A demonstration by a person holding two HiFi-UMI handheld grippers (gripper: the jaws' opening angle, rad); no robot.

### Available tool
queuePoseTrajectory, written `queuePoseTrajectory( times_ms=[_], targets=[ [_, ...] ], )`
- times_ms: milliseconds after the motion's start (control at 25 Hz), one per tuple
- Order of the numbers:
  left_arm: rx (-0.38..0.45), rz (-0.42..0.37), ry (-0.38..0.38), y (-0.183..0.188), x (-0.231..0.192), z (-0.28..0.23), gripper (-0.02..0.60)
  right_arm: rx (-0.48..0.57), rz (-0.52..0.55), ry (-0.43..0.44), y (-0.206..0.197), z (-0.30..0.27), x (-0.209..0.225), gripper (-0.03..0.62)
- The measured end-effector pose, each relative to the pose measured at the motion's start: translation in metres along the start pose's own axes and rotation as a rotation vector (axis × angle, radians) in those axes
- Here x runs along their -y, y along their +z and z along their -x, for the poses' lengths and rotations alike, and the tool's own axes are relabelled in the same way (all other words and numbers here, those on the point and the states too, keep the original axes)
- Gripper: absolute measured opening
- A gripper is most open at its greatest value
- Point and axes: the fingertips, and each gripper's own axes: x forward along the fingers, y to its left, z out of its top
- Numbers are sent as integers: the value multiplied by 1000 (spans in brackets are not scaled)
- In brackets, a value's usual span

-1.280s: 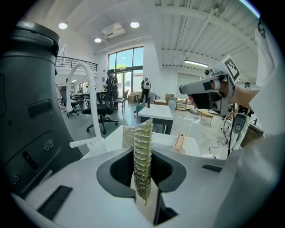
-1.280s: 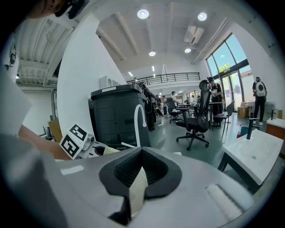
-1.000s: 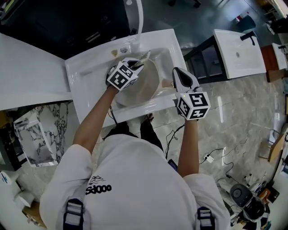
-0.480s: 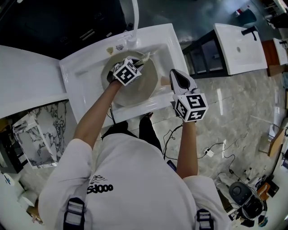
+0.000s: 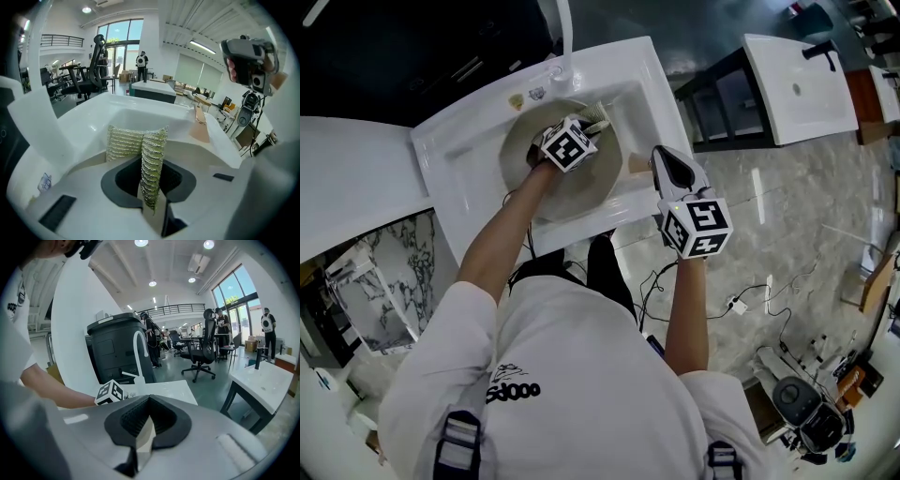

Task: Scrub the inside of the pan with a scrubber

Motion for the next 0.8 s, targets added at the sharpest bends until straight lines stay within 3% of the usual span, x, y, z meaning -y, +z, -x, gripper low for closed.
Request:
queuePoseTrajectory(
  times_ms=[440, 600, 800],
  targets=[
    [32, 39, -72, -4, 8, -24, 66, -15, -27, -18, -10, 5, 6, 9],
    [19, 49, -135, -6, 23, -24, 66, -18, -26, -12, -11, 4, 4, 9],
    [-37, 1, -260, -20, 56, -26, 66, -15, -19, -4, -10, 3, 0, 9]
  ],
)
